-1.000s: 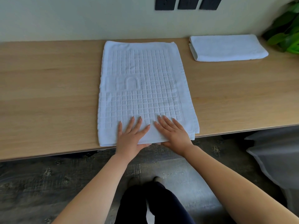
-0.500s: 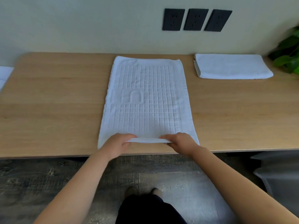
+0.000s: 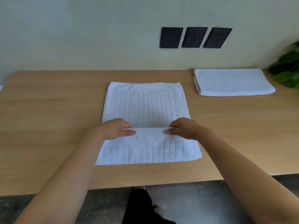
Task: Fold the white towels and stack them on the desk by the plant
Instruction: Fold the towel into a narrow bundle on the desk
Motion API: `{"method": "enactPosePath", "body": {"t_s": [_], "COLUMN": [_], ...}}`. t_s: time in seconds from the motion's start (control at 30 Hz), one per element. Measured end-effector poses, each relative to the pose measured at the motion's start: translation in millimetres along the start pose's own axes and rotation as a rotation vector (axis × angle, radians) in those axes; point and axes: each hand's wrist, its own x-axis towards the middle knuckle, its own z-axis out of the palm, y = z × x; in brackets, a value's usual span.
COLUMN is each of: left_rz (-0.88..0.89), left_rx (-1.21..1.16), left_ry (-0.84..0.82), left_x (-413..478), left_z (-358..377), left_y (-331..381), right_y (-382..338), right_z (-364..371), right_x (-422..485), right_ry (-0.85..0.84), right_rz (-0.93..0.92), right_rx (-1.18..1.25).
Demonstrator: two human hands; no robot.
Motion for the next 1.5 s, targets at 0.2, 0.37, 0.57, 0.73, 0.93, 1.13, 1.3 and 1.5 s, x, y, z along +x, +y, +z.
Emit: {"method": "enactPosePath", "body": {"t_s": [0.2,0.37,0.57,0.73,0.93,1.13,1.3,1.5], "left_rz": [-0.019,-0.033,-0.058,-0.133,-0.341,-0.375,-0.061,-0.036], "left_rx": [0.037,0.015,0.091,0.210,0.398,0.384,-0.692,0.122], "left_ry": [0.084,0.190,0.194,0.356,0.524,0.898,1.046,0.689], "left_x": [31.3,41.7,42.7,48.3,45.8,44.3,41.7,56.8], "left_z": [-1.8,0.0,-0.9,5.5,19.0,37.4,55.1,118.1], "left_y": [-33.4,-56.4,-63.6,-54.3,-47.3,-54.8,22.7,18.2], "right_y": [10.0,22.4,31.9,47.0,44.8,45.7,0.6,-58.8], "right_z": [9.6,24.8,36.9,36.4,44.9,55.5,66.2,113.1], "right_x": [39.1,50.9,48.3,44.2,40.2,40.2,50.3,48.8], "right_ry": [0.144,0.251,0.360,0.328,0.423,0.671,0.870,0.590], "right_rz": [0.055,0.157,0.119,0.245,0.307,0.298,0.092,-0.099], "right_rx": [0.026,0.075,-0.091,-0.076,-0.152,-0.182,0.089,0.273]}}
